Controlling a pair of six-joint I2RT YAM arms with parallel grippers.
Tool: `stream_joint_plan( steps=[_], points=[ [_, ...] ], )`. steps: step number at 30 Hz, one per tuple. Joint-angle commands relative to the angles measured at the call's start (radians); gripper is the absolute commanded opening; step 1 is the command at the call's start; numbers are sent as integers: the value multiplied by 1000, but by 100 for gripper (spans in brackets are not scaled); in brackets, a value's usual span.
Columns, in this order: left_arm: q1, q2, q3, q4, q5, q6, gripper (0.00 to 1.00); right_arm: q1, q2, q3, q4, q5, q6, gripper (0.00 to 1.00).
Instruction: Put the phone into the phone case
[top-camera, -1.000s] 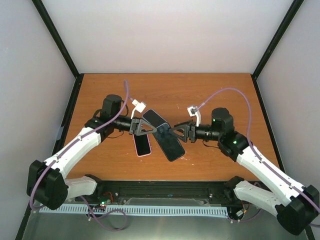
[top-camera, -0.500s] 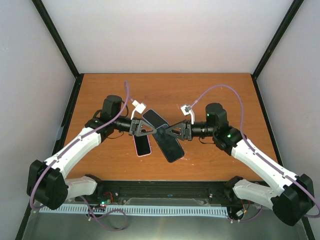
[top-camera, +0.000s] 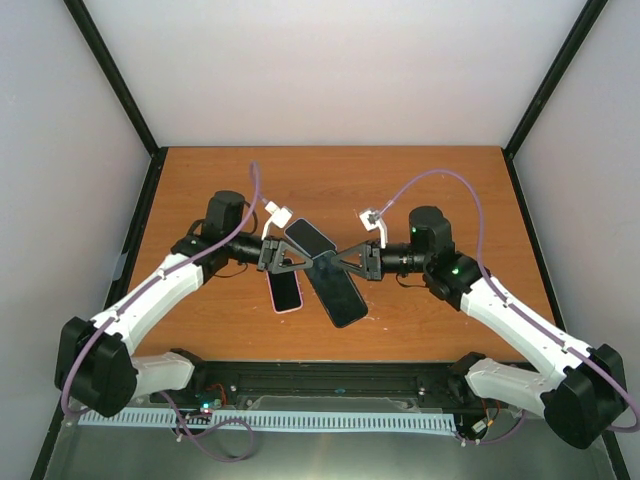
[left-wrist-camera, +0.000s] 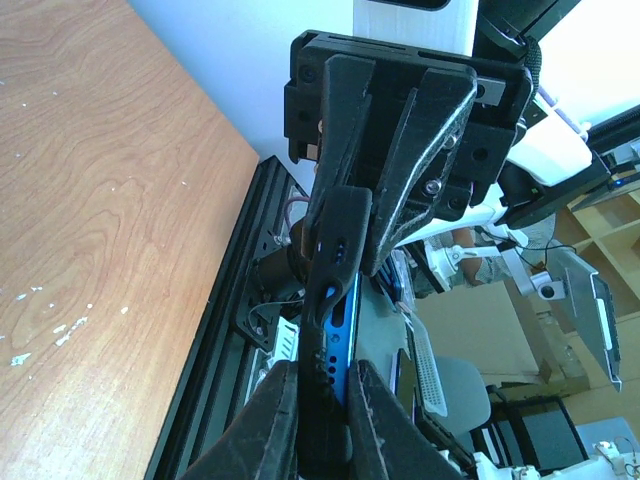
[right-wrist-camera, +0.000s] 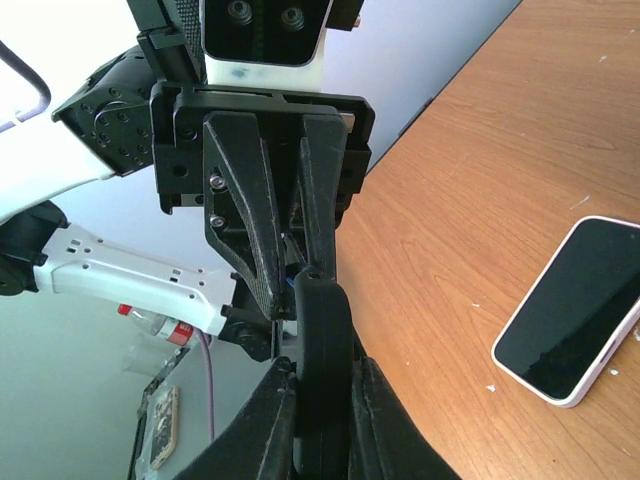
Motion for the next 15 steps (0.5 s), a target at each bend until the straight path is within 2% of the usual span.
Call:
stream_joint_plan(
  steps=[1, 3, 6, 8, 10, 12, 15],
  points=[
    [-1, 19, 42, -33, -25, 20, 0, 6, -34, -23, 62, 29, 8, 3],
    [-1, 21, 49, -35, -39, 8, 1, 6, -42, -37, 79, 38, 24, 3],
    [-1, 20, 61, -33, -58, -9, 9, 6, -51, -59, 94, 65, 55, 3],
    [1, 16, 73, -32, -89, -31, 25, 6, -55, -77, 107, 98, 98, 3],
    [-1, 8, 76, -4, -142, -93, 37, 6, -62, -95, 120, 141, 150, 3],
    [-1, -4, 59, 38, -178, -170, 60, 6, -78, -120, 156, 190, 212, 3],
    [-1, -40, 30, 82, -242, -248, 74, 6, -106, -161, 225, 274, 308, 3]
  ],
)
